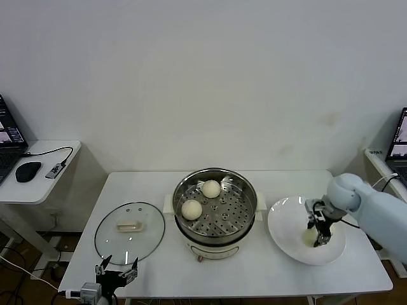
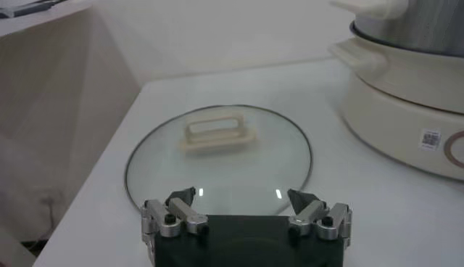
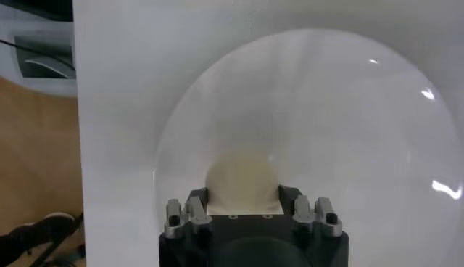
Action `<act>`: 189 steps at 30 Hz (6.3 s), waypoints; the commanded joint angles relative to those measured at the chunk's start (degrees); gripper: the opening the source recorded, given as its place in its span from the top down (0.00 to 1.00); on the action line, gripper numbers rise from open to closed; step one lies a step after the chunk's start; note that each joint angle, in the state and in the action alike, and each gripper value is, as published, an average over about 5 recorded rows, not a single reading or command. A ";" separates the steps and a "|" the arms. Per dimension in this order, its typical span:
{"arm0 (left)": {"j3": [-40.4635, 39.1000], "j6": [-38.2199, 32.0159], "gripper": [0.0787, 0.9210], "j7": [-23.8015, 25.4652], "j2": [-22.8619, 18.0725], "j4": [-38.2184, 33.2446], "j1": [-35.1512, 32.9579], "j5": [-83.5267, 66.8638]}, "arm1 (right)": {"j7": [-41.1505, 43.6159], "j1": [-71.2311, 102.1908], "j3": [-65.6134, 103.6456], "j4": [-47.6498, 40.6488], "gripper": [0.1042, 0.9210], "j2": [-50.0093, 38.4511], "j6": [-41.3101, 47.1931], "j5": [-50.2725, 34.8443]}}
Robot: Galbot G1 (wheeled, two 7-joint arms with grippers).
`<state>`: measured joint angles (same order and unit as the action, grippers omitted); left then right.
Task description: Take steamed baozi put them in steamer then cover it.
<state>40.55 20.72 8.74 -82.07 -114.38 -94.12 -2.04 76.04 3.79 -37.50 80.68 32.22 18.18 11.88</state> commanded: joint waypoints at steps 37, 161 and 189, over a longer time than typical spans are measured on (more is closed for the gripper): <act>4.98 0.95 0.12 -0.91 -2.29 -6.68 -2.53 -0.59 | 8.16 -25.30 -20.36 -5.39 0.38 39.01 -54.28 -6.30; 1.85 1.50 0.12 0.83 -0.82 -0.73 -0.79 1.07 | -4.48 12.87 20.25 -25.65 0.12 10.72 -18.49 19.33; 1.19 1.10 0.12 0.26 -1.19 -1.26 0.26 3.32 | -0.98 -1.18 7.50 -8.82 0.40 0.85 -7.93 -0.82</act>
<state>41.70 21.94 9.19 -83.35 -115.50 -94.04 -0.51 73.99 10.54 -22.79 63.12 37.73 5.52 21.18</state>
